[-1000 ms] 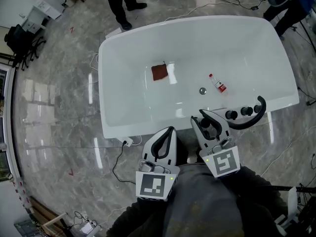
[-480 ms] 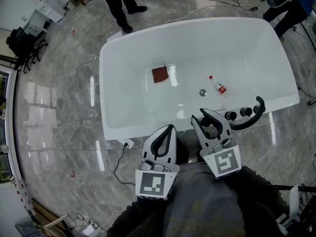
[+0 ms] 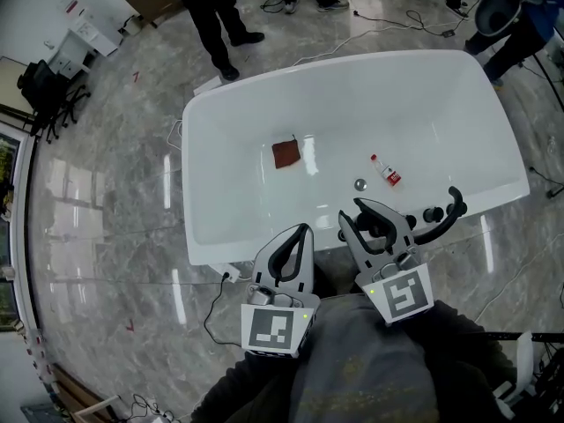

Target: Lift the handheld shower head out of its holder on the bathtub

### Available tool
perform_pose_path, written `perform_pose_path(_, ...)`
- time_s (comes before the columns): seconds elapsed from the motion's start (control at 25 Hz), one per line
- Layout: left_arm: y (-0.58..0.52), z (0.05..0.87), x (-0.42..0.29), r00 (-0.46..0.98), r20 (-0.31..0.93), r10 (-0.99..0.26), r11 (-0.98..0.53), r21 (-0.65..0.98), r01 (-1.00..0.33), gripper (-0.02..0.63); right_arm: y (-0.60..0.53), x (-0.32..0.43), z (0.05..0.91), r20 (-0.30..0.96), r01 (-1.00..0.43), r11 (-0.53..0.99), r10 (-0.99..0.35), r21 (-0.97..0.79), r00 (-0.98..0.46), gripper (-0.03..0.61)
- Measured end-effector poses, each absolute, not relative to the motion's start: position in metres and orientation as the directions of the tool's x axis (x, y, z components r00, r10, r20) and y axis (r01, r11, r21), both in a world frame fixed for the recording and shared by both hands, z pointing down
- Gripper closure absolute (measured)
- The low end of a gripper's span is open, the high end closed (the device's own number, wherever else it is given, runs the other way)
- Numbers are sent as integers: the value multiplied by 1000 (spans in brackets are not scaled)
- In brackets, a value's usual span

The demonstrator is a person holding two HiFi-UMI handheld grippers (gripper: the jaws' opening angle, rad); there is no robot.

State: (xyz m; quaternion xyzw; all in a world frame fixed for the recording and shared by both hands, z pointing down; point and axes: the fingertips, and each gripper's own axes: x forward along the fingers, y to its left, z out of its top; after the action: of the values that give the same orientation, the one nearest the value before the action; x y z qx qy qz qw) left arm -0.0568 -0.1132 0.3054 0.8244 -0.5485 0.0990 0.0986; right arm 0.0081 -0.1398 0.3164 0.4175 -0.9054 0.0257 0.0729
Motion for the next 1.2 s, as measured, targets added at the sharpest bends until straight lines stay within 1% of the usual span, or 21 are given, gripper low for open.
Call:
perform_pose_path(0.56,-139,265,-57,365,166,-916,-370,2,-929,611,-158,9,243,16,-745,667,-745,32,-666,463)
perform_pose_path(0.68,-144,253,-59,356,134,-925,-361,-15,-932,611,-157,11,230,11,-740,671,-741,51,-671,463)
perform_pose_path(0.92,-154,239,-58,355,70,-932,-359,-43,-932,611,-155,13,192,-103,-724,685,-717,80,-690,463)
perform_pose_path(1.04,-153,239,-57,357,66,-932,-360,-40,-932,611,-149,16,172,-156,-726,684,-711,76,-686,463)
perform_pose_path(1.2,-153,241,-47,376,72,-924,-379,-24,-925,611,-143,23,165,-168,-725,682,-707,93,-687,463)
